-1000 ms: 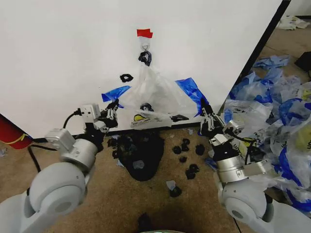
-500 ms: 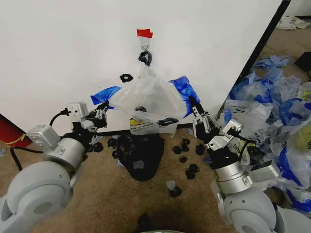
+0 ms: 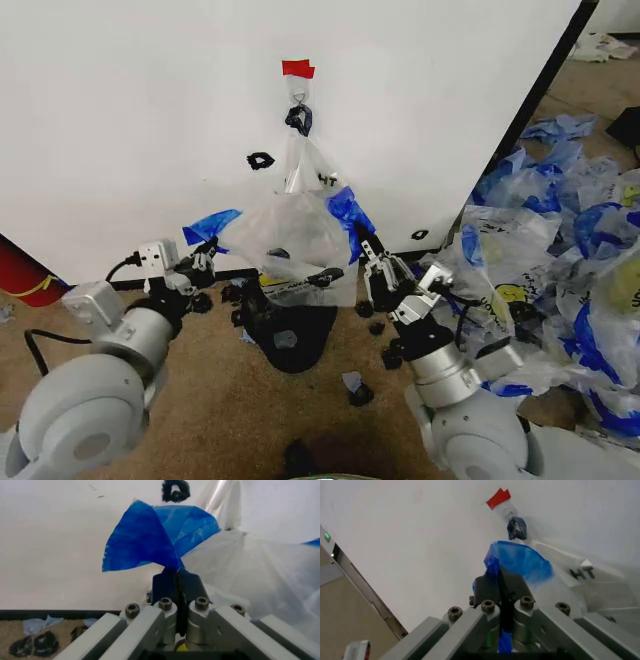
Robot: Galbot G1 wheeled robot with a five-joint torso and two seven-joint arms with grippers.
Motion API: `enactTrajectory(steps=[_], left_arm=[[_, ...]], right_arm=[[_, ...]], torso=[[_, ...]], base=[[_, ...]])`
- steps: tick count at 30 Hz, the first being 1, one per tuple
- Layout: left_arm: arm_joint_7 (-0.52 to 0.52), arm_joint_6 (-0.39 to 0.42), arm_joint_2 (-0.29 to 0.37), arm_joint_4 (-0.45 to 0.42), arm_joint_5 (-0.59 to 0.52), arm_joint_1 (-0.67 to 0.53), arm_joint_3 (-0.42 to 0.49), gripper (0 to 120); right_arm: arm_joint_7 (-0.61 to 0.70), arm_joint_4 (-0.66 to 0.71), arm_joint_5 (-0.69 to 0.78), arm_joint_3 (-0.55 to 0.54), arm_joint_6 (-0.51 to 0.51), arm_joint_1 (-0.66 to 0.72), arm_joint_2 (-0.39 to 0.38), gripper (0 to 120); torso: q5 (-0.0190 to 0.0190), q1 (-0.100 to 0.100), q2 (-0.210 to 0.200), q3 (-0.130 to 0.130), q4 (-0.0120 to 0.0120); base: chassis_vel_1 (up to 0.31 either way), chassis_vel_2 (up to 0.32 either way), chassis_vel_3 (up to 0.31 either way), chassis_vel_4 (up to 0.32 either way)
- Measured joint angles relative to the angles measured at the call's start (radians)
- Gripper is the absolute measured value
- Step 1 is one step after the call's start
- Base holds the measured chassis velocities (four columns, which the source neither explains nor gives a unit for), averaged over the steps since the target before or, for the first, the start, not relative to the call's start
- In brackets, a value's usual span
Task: Pick up the garbage bag from the wall and place it over the trash bin.
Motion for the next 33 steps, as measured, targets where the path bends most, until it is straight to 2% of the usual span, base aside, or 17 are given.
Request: enactTrajectory(steps=[7,15,21,33], left_arm=[[0.01,-0.004,-0.014,0.0,0.034,0.007,0.014,0],[0.015,-0.014,-0.03,0.0,0.078,0.026,0.035,0],[0.024,-0.024,-0.038,0.003,0.124,0.036,0.054,0],[0.018,-0.031,-0.059,0.003,0.169,0.074,0.082,0]], right_arm=[[0.014,-0.066,-0.009,-0.079,0.01,0.077,0.05,0],[0.008,-0.124,-0.03,-0.104,0.023,0.089,0.067,0],[-0.001,-0.159,-0.057,-0.101,0.037,0.045,0.068,0],[-0.004,-0.14,-0.098,-0.065,0.042,-0.044,0.03,0]], torso=[[-0.0001,0.0,0.0,0.0,0.0002],[-0.0001,0.0,0.0,0.0,0.0002],[0.0001,0.0,0.0,0.0,0.0],[0.0001,0.0,0.0,0.0,0.0]], base=[[0.0,0.0,0.0,0.0],[0.0,0.0,0.0,0.0],[0.0,0.0,0.0,0.0],[0.0,0.0,0.0,0.0]])
